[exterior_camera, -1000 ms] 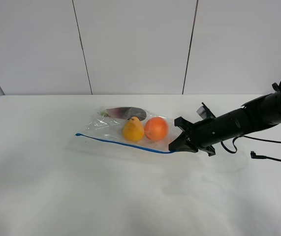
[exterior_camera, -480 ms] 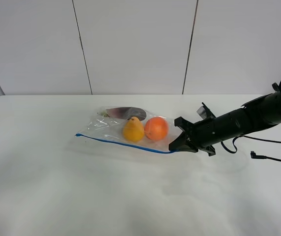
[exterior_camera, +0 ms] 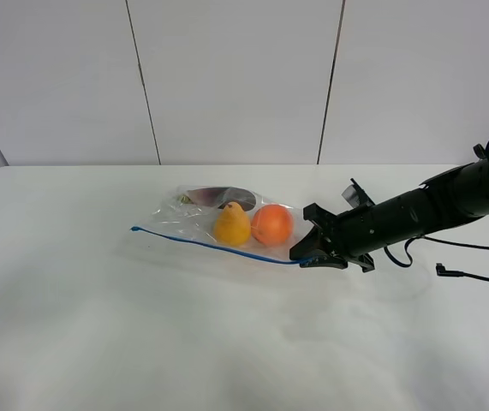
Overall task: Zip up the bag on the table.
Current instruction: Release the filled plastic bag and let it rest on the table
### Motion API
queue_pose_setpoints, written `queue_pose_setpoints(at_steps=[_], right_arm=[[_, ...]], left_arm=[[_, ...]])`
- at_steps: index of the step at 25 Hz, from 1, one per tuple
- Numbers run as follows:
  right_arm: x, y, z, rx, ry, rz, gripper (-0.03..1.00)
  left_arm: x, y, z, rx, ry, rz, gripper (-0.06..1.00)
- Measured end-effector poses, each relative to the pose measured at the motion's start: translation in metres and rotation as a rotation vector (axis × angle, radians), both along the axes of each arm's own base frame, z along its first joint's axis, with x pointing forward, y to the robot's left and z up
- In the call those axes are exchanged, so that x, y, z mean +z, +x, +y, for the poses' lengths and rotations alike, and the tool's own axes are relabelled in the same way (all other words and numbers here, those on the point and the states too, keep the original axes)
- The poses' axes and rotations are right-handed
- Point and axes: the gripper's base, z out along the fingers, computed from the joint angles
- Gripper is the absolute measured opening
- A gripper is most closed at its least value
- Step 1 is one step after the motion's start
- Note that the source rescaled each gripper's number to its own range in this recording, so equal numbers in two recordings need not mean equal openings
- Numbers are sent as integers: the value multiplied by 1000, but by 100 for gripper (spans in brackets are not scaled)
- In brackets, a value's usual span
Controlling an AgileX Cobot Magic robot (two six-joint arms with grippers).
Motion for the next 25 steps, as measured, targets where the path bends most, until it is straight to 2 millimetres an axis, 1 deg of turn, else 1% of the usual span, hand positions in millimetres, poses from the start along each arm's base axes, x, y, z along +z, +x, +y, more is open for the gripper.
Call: queue_pose_setpoints(at_steps=[8,10,13,14,17,20,23,25], right_arm=[[0,0,0,3,4,2,32],[0,0,0,4,4,2,37],[0,0,0,7,3,-1,52],[0,0,0,7,3,-1,55],[2,-1,0,10,1,-6,59],[12,1,0,34,-12,-47,59],[32,5,-2,71,-52,-101,60],[45,7,-5,107,-116,-127,60]], left_arm=[[0,0,0,0,0,0,94],[0,0,0,0,0,0,94],[0,0,0,0,0,0,94],[0,0,0,0,0,0,94],[0,0,0,0,0,0,94],[0,0,0,0,0,0,94],[0,0,0,0,0,0,94],[0,0,0,0,0,0,94]])
